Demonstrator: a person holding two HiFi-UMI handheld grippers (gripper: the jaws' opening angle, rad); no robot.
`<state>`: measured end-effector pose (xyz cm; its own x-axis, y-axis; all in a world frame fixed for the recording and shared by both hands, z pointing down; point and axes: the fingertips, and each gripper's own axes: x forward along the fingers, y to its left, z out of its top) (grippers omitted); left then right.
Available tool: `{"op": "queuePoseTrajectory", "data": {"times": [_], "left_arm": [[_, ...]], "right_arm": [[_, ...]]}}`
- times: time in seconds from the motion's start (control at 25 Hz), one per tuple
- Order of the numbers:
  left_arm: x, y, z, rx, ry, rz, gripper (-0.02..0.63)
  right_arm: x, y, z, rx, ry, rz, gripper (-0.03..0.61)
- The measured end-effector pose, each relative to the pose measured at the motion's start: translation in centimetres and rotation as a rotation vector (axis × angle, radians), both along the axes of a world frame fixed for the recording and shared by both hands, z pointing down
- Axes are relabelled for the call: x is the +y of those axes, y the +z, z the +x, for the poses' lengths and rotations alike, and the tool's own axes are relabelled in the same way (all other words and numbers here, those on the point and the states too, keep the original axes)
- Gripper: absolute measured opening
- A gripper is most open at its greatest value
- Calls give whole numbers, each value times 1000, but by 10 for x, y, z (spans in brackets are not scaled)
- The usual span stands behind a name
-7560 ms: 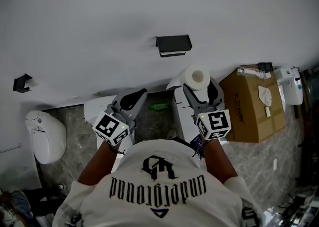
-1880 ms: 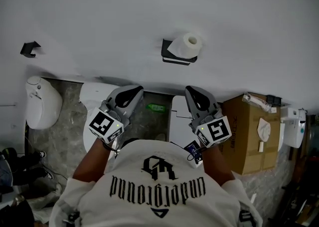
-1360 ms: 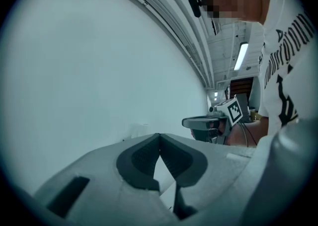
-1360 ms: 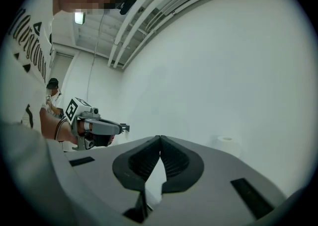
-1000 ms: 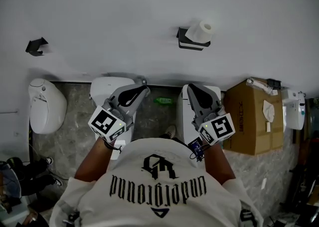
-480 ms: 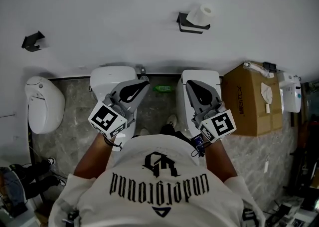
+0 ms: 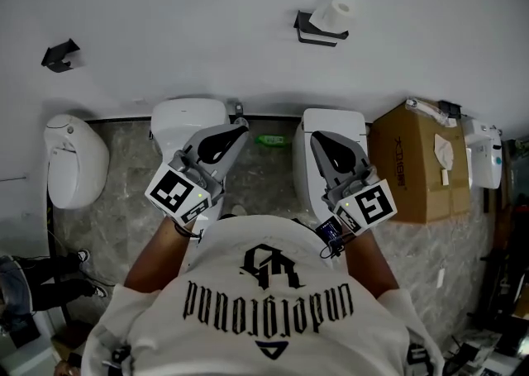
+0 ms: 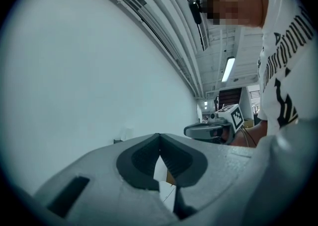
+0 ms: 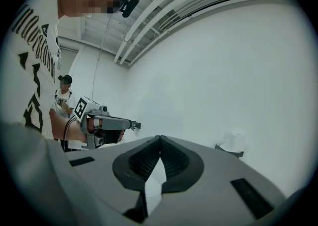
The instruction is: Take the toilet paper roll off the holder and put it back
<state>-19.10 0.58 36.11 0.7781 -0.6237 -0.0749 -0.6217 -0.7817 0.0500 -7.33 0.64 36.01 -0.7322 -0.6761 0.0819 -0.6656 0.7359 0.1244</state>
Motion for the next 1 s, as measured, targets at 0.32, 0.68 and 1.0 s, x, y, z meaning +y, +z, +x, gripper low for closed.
{"op": "queuePoseTrajectory", "data": {"times": [0.32,0.68,1.0], "left_arm": [[31,5,61,-9,-5,-21,14],[85,18,121,-34,-81,-32,14],[122,23,156,-48,-98,-32,14]], "right_arm": [[27,2,52,-2,-43,-11,14],[81,16,116,-7,-87,-27,14],[113,20,152,-5,-114,-33,14]]}}
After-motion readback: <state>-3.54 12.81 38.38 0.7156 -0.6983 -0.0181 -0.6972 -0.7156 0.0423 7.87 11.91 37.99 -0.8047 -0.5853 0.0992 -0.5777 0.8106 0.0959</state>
